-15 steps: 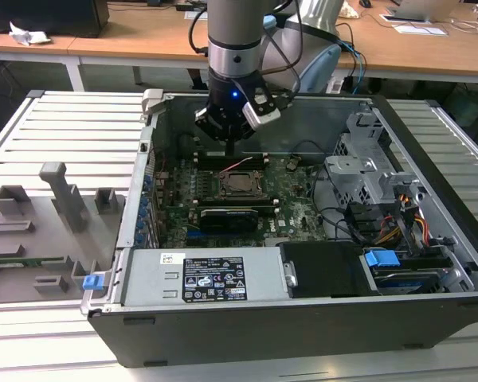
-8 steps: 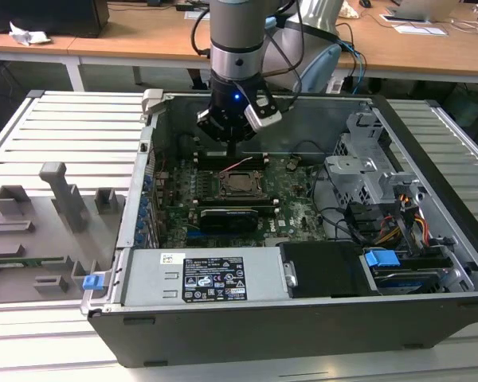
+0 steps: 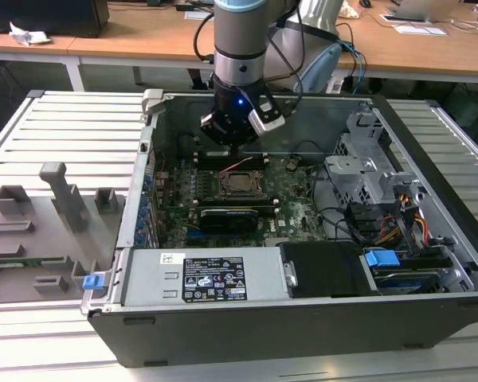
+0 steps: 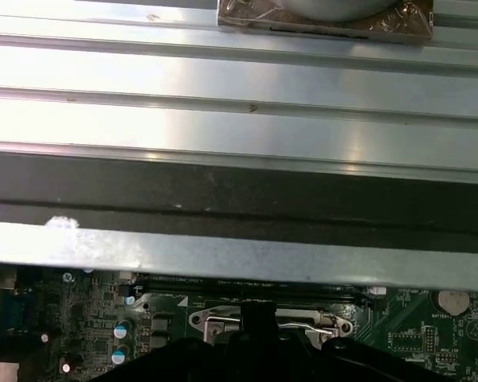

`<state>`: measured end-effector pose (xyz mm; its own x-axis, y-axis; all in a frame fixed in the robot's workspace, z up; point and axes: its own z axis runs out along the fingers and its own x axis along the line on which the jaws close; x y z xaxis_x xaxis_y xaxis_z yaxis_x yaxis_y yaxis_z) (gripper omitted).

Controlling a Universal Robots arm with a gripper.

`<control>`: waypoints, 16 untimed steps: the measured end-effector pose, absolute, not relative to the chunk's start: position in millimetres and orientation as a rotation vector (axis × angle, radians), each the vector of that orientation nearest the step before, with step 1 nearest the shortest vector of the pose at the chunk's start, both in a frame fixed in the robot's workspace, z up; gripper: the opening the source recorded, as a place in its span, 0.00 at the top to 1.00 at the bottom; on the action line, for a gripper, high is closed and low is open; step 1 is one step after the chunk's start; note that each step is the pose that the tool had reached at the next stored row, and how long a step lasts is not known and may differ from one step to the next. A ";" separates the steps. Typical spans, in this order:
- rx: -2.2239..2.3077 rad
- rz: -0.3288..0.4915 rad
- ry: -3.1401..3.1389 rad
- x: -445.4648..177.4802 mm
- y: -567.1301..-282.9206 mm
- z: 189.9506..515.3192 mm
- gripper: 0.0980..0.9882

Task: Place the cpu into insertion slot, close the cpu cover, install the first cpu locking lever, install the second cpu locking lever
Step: 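Install the first cpu locking lever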

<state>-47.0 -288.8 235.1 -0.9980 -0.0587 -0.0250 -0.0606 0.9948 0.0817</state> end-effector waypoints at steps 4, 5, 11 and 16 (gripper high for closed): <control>-0.094 0.129 3.115 -43.7 -288.5 234.4 0.99; -0.094 0.129 3.115 -43.4 -288.3 234.1 0.99; -0.114 0.129 3.115 -41.8 -286.8 231.6 0.99; -0.115 0.129 3.115 -40.0 -285.7 230.7 0.99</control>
